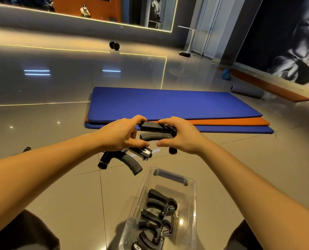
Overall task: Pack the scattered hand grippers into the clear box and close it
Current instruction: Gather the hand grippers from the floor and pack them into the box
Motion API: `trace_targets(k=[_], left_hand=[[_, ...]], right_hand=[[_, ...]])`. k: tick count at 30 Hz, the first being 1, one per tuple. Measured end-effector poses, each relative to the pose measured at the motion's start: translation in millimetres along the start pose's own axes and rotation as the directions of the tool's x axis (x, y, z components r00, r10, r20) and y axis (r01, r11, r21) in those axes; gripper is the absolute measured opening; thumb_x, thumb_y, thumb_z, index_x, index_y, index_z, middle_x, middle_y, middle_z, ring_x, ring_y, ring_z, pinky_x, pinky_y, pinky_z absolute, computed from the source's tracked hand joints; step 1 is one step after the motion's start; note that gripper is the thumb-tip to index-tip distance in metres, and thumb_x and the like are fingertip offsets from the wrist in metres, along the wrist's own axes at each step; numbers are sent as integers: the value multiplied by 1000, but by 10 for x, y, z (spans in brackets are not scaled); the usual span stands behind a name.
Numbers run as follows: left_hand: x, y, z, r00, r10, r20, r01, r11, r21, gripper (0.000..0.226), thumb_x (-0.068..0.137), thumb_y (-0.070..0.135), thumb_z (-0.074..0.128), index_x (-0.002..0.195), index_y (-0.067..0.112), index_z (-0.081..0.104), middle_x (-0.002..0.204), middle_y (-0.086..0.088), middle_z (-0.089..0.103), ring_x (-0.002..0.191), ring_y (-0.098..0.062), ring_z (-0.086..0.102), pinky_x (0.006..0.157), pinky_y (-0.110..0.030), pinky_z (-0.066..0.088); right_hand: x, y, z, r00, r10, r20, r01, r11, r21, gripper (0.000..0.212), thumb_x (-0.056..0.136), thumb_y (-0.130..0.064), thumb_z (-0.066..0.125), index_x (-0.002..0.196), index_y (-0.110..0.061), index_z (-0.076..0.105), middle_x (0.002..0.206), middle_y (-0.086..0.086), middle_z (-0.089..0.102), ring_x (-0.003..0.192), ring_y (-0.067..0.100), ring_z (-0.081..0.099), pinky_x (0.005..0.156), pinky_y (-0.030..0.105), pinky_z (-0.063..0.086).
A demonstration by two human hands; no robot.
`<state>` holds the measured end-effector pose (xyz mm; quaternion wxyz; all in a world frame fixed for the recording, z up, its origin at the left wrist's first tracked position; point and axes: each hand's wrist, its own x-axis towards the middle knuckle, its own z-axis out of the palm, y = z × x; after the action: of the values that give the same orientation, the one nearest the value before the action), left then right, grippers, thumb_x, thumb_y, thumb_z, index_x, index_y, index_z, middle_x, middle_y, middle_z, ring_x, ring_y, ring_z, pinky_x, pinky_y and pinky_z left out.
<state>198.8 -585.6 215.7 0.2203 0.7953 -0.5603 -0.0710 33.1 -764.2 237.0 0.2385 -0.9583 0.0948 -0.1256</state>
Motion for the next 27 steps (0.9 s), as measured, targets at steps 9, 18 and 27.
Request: trace_targets(k=[9, 18, 27], left_hand=[[-89, -47, -8, 992, -60, 110, 65, 997, -43, 109, 59, 87, 54, 151, 35, 28, 76, 3, 63, 69, -15, 63, 64, -29, 54], [-218, -177, 107, 988, 32, 153, -10, 990, -144, 64, 66, 74, 65, 115, 34, 61, 90, 7, 72, 83, -10, 68, 76, -23, 55], [-333, -280, 500, 983, 99, 155, -83, 991, -105, 58, 77, 69, 55, 119, 32, 69, 89, 22, 64, 84, 3, 60, 69, -20, 48]], right_hand=[[-57, 106, 12, 999, 31, -19, -31, 1000, -4, 61, 81, -42, 81, 137, -30, 59, 112, -7, 63, 105, 14, 58, 85, 33, 55], [-311, 238, 179, 993, 121, 12, -119, 989, -84, 64, 81, -47, 79, 139, -28, 57, 121, -7, 61, 109, 13, 55, 89, 33, 52], [-692, 630, 734, 941, 338, -10, -338, 941, 27, 52, 80, -46, 80, 127, -31, 64, 102, -12, 64, 94, 14, 61, 83, 42, 58]])
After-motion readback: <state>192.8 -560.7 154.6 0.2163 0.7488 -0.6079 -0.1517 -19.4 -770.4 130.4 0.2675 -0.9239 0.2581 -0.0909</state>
